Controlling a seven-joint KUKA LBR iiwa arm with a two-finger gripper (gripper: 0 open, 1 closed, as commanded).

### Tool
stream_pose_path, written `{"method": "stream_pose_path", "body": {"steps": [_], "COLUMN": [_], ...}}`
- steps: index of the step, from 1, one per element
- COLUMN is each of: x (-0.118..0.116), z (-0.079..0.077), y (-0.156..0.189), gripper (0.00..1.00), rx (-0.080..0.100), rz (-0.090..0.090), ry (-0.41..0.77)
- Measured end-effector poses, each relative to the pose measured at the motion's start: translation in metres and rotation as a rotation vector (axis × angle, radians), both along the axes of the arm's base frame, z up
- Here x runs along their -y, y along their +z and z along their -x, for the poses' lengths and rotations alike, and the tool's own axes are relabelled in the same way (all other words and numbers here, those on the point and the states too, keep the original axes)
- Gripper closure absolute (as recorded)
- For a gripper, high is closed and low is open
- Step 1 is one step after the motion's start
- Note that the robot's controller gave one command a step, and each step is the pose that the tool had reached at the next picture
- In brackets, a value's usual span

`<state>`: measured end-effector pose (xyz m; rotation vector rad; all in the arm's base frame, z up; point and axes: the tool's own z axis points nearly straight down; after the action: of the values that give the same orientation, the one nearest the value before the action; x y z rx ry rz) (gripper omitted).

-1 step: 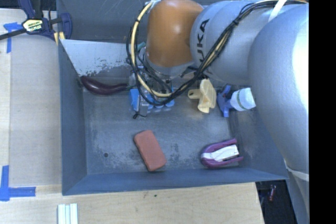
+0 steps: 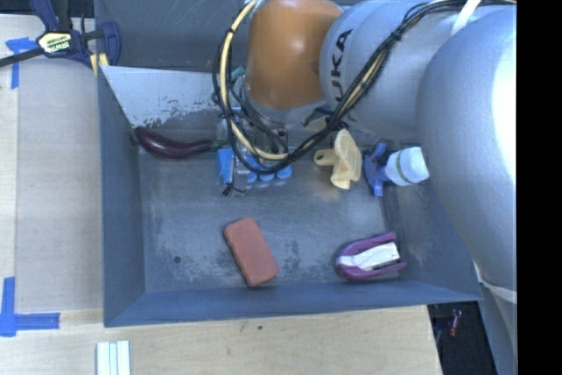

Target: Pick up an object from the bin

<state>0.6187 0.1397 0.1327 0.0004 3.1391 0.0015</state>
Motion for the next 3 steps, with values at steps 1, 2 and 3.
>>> {"method": "stream_pose_path", "body": {"steps": [1,2,3], "x": [0.053,0.065,0.054], "z": [-0.007,-0.007,-0.006], "y": [-0.062,-0.017,-0.058], "gripper": [0.0,0.0,0.0], "rx": [-0.002,0.016,-0.001], "rz": [0.001,-0.004,-0.001], "ry": [0.004,0.071,0.015]}}
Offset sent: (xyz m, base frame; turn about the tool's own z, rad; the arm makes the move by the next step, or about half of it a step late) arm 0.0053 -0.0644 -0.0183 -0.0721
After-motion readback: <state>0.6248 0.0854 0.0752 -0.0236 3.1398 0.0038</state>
